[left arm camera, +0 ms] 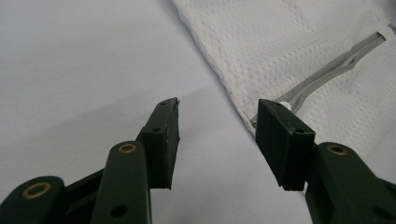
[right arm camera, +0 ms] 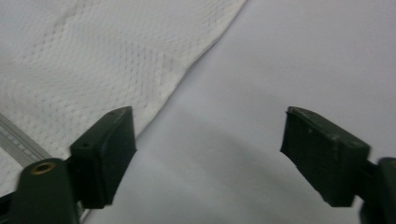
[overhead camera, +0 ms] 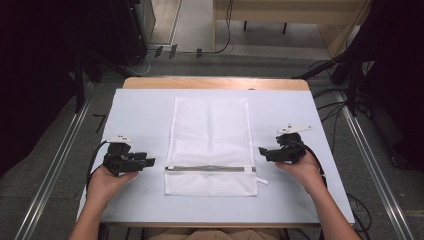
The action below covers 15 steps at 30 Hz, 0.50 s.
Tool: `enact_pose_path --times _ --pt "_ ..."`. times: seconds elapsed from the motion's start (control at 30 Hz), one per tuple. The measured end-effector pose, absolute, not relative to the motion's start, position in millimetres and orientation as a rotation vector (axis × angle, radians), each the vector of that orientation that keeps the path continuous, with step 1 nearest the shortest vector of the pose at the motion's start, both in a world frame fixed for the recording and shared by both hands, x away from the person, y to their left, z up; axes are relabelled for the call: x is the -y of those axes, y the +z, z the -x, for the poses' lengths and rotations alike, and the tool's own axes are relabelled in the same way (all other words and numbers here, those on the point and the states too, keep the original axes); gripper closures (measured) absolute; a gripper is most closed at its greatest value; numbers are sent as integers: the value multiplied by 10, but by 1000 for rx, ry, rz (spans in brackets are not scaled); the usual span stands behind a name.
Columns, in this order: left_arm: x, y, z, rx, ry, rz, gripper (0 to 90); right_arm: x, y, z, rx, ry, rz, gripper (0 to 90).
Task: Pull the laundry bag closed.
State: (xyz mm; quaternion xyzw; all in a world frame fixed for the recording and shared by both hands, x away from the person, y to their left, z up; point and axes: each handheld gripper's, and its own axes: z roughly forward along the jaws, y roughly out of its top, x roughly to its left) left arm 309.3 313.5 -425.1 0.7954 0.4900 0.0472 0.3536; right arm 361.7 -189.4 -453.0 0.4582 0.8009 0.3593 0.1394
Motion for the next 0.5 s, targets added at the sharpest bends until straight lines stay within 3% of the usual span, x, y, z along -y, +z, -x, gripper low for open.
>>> enact_pose_path --times 0.17,0.5 --pt "-3163 -4283 -3126 -1312 78 -2047 420 1888 -4524 -3623 -2337 1056 -1328 336" --pt "-3176 -4293 -3143 -1285 95 -2028 344 1835 -4486 -3634 -2351 1076 -1321 422"
